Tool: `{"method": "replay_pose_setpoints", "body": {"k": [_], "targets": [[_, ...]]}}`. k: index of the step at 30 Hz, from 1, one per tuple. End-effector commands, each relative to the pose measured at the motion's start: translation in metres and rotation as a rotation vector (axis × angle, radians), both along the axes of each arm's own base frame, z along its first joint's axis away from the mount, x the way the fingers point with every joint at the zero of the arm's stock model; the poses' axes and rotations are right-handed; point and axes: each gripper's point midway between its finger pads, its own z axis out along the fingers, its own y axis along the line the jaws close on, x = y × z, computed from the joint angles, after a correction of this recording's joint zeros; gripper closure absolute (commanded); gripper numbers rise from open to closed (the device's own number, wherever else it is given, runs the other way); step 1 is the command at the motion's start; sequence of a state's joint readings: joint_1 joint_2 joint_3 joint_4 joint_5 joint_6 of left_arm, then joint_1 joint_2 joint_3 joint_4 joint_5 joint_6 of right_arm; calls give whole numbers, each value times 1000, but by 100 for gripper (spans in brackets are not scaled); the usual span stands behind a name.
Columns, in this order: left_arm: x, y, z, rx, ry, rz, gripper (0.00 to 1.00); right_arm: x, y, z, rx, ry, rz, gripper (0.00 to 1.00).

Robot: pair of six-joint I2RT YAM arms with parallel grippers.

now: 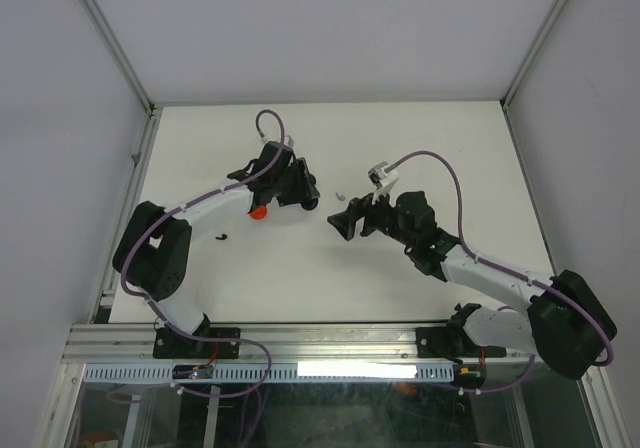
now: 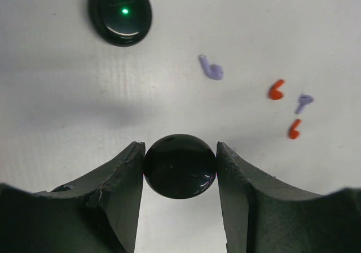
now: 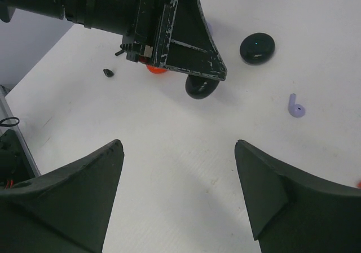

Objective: Insert the wireless bluetooth earbuds into the charging case
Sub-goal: Pick up the charging case at the center of the board.

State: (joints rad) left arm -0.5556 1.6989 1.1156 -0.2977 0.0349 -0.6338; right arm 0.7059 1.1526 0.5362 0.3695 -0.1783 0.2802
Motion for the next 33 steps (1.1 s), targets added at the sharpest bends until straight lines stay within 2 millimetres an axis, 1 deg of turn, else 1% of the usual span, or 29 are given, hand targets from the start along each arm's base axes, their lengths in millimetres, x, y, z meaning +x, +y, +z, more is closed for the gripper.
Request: {"method": "replay_pose_setpoints", "body": {"k": [1, 5, 8, 12, 14, 15, 16, 18, 22, 29, 33], "targets": [[4, -31, 64, -313, -89, 51, 66, 4, 17, 42, 149, -175, 25, 17], [-3, -39, 88, -414, -141, 87, 66, 12, 15, 43, 154, -224, -8, 19], [-7, -43, 103, -465, -166, 107, 66, 17, 17, 48, 177, -263, -22, 22], [-13, -45, 114, -520, -199, 155, 66, 25, 17, 41, 190, -286, -55, 26], [-15, -46, 113, -527, -207, 181, 66, 28, 18, 38, 195, -295, -66, 30], [-17, -44, 125, -550, -234, 192, 66, 29, 17, 38, 200, -298, -74, 33], [-20, -44, 128, -557, -242, 199, 66, 31, 17, 36, 202, -299, -84, 35], [-22, -44, 130, -558, -258, 217, 66, 33, 15, 38, 219, -320, -97, 39], [-24, -42, 137, -550, -303, 255, 65, 34, 21, 41, 228, -328, -80, 45], [-29, -43, 145, -514, -373, 278, 66, 35, 24, 50, 279, -333, -75, 49], [-34, -46, 150, -484, -417, 272, 66, 36, 25, 53, 308, -328, -74, 53]]}}
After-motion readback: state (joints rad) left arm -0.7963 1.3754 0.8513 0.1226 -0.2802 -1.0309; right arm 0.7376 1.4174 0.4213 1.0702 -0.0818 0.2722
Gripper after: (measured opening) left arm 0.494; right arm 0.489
